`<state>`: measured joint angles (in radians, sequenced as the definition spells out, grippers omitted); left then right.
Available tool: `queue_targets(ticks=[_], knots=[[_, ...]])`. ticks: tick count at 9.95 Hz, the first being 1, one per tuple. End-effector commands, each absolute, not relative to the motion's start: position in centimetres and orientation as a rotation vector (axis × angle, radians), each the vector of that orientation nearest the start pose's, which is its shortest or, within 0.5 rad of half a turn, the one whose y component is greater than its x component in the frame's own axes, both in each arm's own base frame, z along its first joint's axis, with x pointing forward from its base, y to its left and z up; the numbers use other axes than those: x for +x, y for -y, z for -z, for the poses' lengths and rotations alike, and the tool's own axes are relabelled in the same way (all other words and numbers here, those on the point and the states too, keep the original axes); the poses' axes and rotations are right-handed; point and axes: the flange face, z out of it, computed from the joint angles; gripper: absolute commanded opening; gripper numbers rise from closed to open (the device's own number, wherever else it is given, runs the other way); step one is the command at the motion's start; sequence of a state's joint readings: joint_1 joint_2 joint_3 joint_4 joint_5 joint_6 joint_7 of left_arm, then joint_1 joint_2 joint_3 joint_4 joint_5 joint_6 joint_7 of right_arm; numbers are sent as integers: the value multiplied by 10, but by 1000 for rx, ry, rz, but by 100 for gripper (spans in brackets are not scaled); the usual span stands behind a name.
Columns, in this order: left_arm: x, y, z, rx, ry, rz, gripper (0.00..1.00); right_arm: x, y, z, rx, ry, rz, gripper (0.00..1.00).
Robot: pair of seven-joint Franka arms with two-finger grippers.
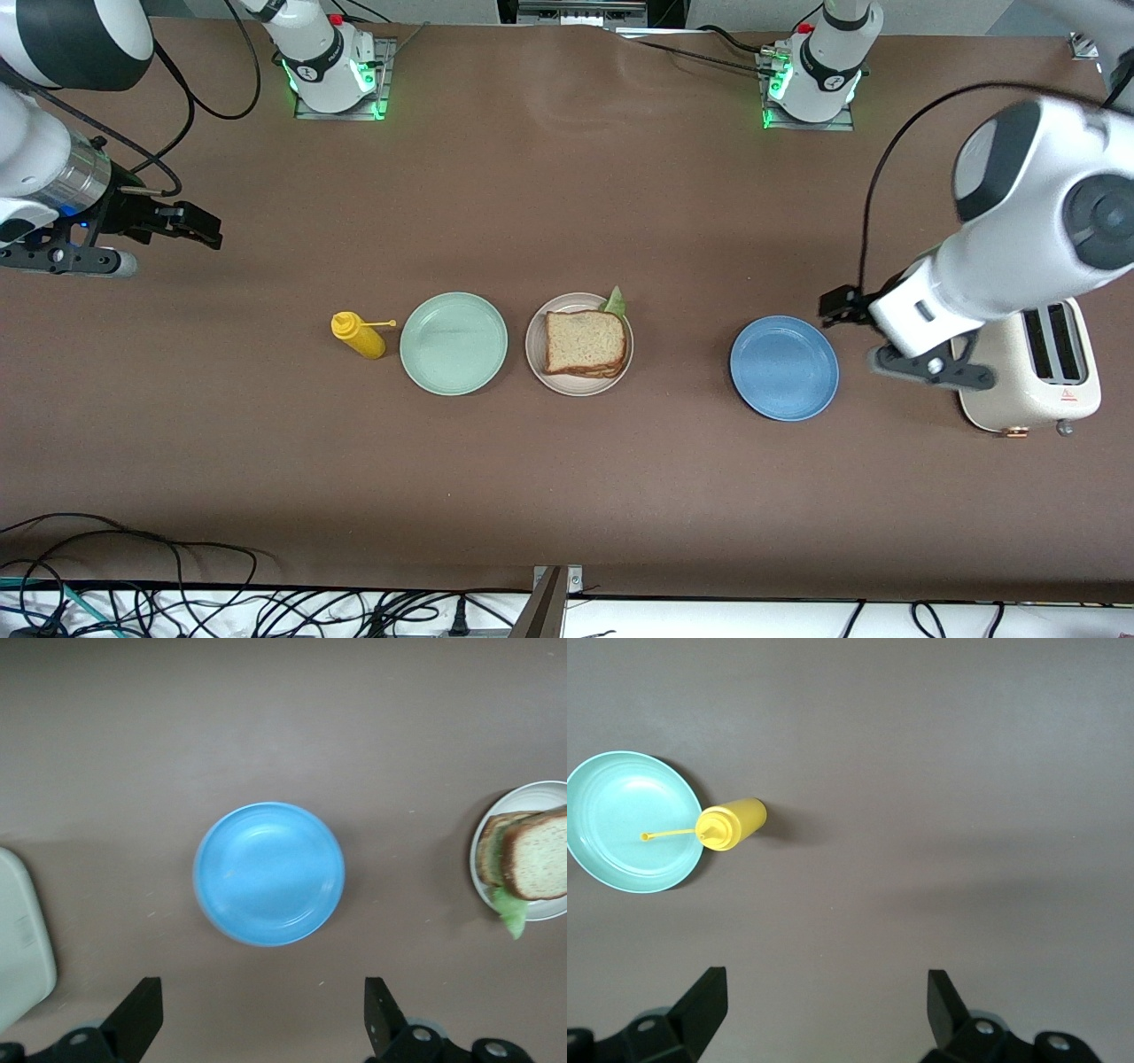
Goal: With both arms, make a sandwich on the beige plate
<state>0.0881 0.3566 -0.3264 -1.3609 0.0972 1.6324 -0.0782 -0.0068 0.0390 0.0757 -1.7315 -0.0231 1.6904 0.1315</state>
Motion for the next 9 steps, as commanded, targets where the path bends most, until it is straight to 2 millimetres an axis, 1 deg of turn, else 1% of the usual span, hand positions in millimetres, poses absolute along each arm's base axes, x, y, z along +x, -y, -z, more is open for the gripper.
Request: queue_targets(ticks=[1, 2, 3, 4, 5, 6, 7, 8, 9], knots=[[607, 86, -554, -3123, -114, -70, 100, 571, -39, -543, -3182, -107, -105, 100], [586, 73, -573, -3163, -47, -46, 100, 571, -39, -542, -3182, -105, -105, 100], [570, 70, -592, -3155, -43, 8, 100, 571, -39, -542, -3183, -100, -107, 100], [555, 70, -603, -3147, -48, 30, 100, 571, -39, -542, -3183, -100, -110, 100], [538, 73, -596, -3139, -45, -5, 100, 571, -39, -542, -3183, -95, -107, 100], [532, 65, -600, -3139, -28, -15, 100, 571, -39, -543, -3183, -98, -107, 100], [530, 74, -604, -3139, -47, -39, 100, 571, -38, -543, -3182, -98, -105, 100], [529, 79, -610, -3138, -61, -49, 100, 571, -39, -542, -3182, -95, -105, 100], [530, 79, -607, -3145, -61, -60, 100, 571, -38, -543, -3181, -96, -105, 100]])
